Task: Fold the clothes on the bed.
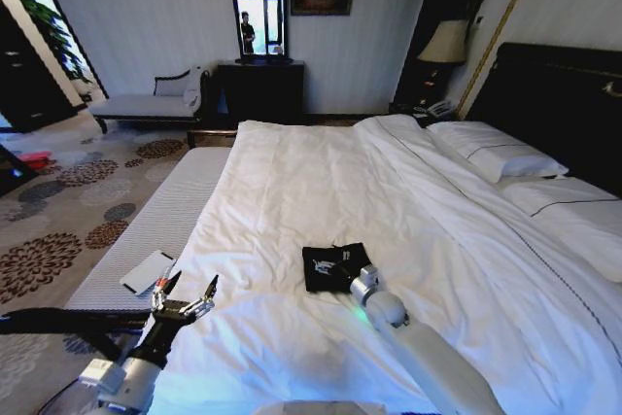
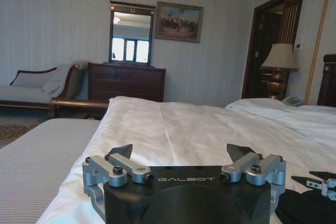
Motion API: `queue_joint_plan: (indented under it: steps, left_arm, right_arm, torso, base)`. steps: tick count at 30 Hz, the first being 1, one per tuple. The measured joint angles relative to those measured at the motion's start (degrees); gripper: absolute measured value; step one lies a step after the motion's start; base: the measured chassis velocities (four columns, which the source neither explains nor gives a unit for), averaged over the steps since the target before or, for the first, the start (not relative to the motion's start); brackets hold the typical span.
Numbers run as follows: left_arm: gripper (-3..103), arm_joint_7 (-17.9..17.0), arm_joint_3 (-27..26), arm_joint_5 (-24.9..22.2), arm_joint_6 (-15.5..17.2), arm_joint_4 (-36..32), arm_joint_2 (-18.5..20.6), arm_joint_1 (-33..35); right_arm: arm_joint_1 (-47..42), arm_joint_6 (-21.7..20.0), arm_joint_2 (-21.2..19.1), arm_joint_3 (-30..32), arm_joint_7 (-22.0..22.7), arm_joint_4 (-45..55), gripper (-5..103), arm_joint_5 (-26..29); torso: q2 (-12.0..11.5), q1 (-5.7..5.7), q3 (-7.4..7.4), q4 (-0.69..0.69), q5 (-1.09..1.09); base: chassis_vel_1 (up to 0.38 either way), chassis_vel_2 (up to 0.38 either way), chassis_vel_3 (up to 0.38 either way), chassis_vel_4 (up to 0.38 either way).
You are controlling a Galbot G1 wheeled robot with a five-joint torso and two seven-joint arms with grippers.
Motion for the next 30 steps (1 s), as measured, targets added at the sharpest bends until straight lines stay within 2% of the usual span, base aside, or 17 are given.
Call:
queue_joint_plan:
  steps: [11, 16, 21, 22, 23, 25, 26, 30]
  left_arm:
    - [100, 0.0, 0.0, 0.0, 0.0, 0.0, 0.0, 0.0]
    - [100, 0.0, 0.0, 0.0, 0.0, 0.0, 0.0, 0.0]
    - [100, 0.0, 0.0, 0.0, 0.0, 0.0, 0.0, 0.0]
    - [100, 0.0, 0.0, 0.0, 0.0, 0.0, 0.0, 0.0]
    - [100, 0.0, 0.0, 0.0, 0.0, 0.0, 0.0, 0.0]
    - [100, 0.0, 0.0, 0.0, 0.0, 0.0, 0.0, 0.0]
    - [100, 0.0, 0.0, 0.0, 0.0, 0.0, 0.0, 0.0]
    - [100, 0.0, 0.0, 0.0, 0.0, 0.0, 0.0, 0.0]
  right_arm:
    - [4.3, 3.3, 4.8, -3.2, -0.3, -10.4, 100, -4.5]
    - [3.7, 4.0, 4.3, -3.8, -0.6, -11.2, 100, -6.4]
    - [3.2, 3.9, 2.0, -2.2, 0.8, -8.3, 100, -4.7]
    - [2.7, 3.7, 0.3, -0.7, 2.0, -5.6, 100, -3.3]
    - [0.2, 4.1, -2.9, 4.8, 3.3, -0.7, 100, -2.8]
    - [-2.9, 5.0, -4.3, 10.0, 3.5, 1.9, 100, -3.1]
    - [-2.9, 5.0, -4.3, 10.0, 3.5, 1.9, 100, -3.1]
    - [-14.3, 6.5, -5.6, 24.3, 2.9, 8.0, 100, -4.2]
  torso:
    - [0.0, 0.00, 0.00, 0.01, 0.00]
    - [0.0, 0.00, 0.00, 0.00, 0.02]
    - [0.0, 0.00, 0.00, 0.01, 0.01]
    - [0.0, 0.00, 0.00, 0.01, 0.00]
    - [0.0, 0.00, 0.00, 0.01, 0.01]
    - [0.0, 0.00, 0.00, 0.01, 0.02]
    - [0.0, 0.00, 0.00, 0.01, 0.02]
    - [0.0, 0.00, 0.00, -0.03, 0.03]
  base:
    - [0.000, 0.000, 0.000, 0.000]
    - [0.000, 0.000, 0.000, 0.000]
    - [0.000, 0.000, 0.000, 0.000]
    - [0.000, 0.000, 0.000, 0.000]
    - [0.000, 0.000, 0.000, 0.000]
    - [0.000, 0.000, 0.000, 0.000]
    - [0.000, 0.000, 0.000, 0.000]
    - [0.000, 0.000, 0.000, 0.000]
